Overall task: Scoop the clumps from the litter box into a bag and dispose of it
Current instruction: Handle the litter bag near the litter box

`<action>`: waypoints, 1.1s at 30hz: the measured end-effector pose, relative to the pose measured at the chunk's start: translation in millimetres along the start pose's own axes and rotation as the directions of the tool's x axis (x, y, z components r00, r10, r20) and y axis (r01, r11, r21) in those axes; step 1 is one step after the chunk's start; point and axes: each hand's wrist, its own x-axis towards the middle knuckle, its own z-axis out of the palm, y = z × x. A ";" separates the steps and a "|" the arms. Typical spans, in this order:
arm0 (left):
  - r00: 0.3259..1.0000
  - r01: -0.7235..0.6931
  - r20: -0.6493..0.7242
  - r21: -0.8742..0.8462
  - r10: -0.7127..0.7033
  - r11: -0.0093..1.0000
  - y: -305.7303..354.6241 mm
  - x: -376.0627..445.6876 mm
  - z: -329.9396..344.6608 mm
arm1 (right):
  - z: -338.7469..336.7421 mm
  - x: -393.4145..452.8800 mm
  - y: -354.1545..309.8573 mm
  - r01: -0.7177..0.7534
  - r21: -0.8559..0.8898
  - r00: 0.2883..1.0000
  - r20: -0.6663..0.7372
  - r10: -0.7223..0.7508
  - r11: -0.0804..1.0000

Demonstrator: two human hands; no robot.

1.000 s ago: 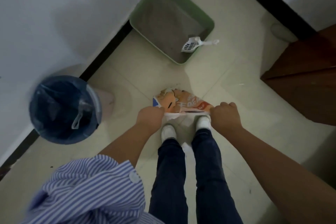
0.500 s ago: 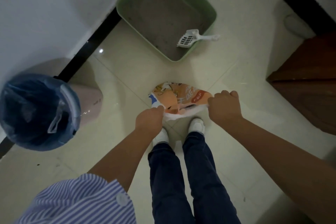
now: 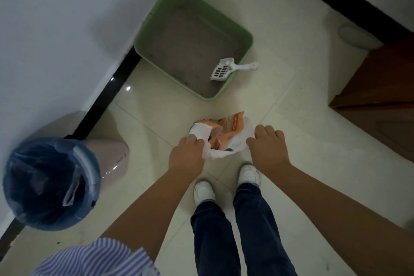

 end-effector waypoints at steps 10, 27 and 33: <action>0.997 0.024 0.065 0.109 -0.031 0.994 -7.6 -3.3 -7.0 | -29.0 62.1 32.1 0.278 0.071 0.958 0.060 -0.282 0.958; 0.887 -0.456 0.186 0.221 0.422 0.862 58.4 8.0 -3.4 | 49.6 -49.3 29.3 -0.133 0.681 0.991 0.108 0.081 0.721; 0.930 -0.328 0.213 0.107 0.300 0.939 66.5 8.6 16.2 | 53.4 -40.4 30.6 -0.323 0.712 0.940 0.167 0.296 0.623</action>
